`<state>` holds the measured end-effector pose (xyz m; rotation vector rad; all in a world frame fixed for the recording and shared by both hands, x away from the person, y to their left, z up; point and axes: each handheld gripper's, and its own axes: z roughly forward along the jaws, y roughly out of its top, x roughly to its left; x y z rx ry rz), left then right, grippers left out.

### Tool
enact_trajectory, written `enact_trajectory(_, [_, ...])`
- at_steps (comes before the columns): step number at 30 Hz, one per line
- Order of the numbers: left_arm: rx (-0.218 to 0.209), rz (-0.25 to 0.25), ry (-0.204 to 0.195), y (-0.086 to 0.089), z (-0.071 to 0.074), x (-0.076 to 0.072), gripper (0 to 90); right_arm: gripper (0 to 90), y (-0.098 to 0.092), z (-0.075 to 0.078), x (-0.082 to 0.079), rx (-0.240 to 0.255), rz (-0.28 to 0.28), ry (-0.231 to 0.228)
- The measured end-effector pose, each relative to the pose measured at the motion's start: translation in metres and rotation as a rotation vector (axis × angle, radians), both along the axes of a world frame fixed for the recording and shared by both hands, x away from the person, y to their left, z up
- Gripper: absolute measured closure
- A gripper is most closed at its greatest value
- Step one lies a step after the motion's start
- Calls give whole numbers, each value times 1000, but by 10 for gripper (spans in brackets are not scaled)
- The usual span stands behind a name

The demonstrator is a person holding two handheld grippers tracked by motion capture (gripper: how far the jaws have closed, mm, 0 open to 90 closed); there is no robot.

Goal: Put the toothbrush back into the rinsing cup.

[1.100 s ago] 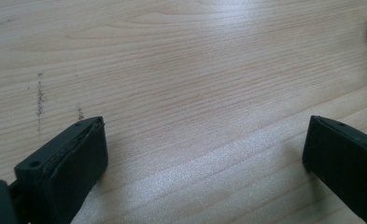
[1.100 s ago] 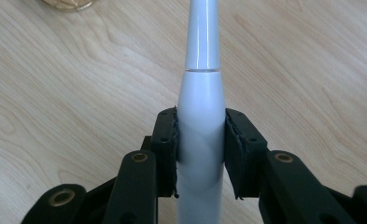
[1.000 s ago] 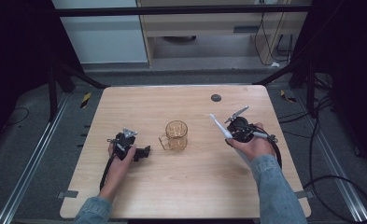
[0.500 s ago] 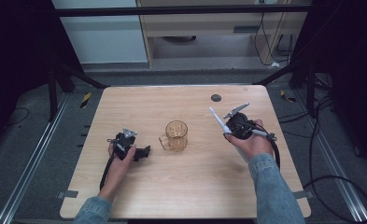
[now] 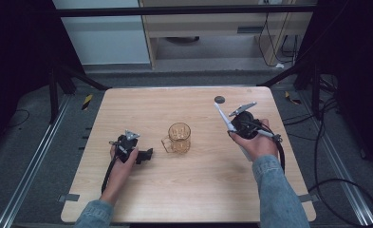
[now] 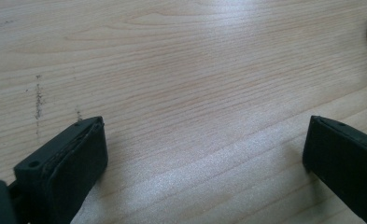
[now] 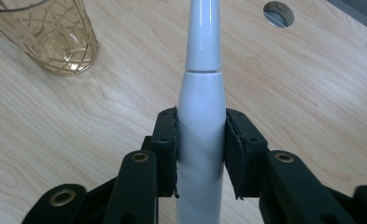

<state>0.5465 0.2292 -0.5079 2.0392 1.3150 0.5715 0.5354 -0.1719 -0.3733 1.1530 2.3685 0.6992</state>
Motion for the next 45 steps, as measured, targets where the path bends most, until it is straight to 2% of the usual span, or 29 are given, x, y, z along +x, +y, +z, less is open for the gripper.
enact_trajectory(2, [0, 0, 0, 0, 0, 0, 0, 670, 1, 1, 1, 1, 1, -12])
enact_trajectory(10, [0, -1, 0, 0, 0, 0, 0, 670, 11, 13, 2, 59, 3, -55])
enact_trajectory(14, [0, -1, 0, 0, 0, 0, 0, 669, 17, 18, 2, 58, 12, -70])
enact_trajectory(18, [-3, 1, -2, 0, 0, 0, 0, 670, 20, 23, 3, 81, 6, -93])
enact_trajectory(28, [-3, 0, -1, 0, 0, 0, 0, 669, 29, 28, 3, 126, -43, -169])
enact_trajectory(33, [-3, 0, -1, 0, 0, 0, 0, 670, 33, 30, 2, 134, -69, -211])
enact_trajectory(39, [-2, 0, -1, 0, 0, 0, 0, 670, 39, 32, 2, 149, -75, -226])
enact_trajectory(45, [0, -1, -2, 0, 0, 0, 0, 670, 46, 37, 0, 161, -85, -260])
